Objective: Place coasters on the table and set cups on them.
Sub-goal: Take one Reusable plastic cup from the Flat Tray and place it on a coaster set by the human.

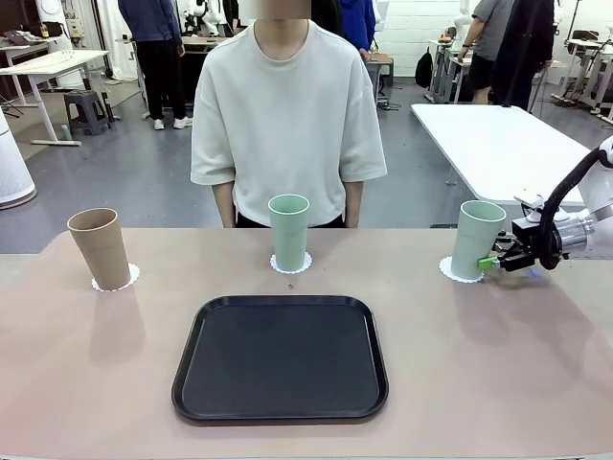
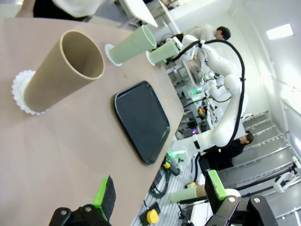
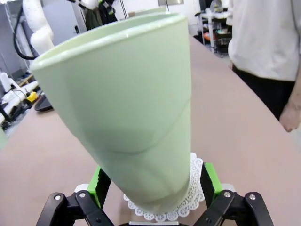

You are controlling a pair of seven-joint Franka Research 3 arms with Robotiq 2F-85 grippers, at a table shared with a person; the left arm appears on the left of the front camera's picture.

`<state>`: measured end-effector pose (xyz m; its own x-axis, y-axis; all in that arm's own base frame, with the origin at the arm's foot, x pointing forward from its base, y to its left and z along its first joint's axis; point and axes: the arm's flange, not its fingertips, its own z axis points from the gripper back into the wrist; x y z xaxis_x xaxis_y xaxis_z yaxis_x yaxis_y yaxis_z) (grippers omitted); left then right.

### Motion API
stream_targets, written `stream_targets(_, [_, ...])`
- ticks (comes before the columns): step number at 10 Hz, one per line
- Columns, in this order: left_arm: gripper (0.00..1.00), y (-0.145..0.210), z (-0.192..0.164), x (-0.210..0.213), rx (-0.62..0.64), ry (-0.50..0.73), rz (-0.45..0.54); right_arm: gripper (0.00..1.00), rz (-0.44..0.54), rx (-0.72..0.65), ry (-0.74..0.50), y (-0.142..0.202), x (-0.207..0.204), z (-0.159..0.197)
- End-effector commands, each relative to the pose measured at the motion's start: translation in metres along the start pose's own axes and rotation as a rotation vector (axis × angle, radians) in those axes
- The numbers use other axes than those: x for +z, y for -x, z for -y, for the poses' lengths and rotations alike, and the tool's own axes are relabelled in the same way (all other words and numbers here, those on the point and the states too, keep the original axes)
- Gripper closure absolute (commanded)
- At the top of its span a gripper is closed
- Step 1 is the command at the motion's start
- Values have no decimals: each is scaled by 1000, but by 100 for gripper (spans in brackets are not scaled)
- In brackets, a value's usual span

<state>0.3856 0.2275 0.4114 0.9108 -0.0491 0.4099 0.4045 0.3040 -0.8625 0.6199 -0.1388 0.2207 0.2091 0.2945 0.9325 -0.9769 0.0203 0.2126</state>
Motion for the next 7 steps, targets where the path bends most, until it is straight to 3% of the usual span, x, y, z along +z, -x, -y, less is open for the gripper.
stream_targets(1, [0,0,1,2,-2,-1,-4,0,-51,-38,-4,0,8,7])
stream_targets(5, [0,0,1,2,-2,-1,-4,0,-126,-97,54,-2,32,1])
stream_targets(7, [0,0,1,2,-2,-1,-4,0,-228,-161,84,-19,55,-14])
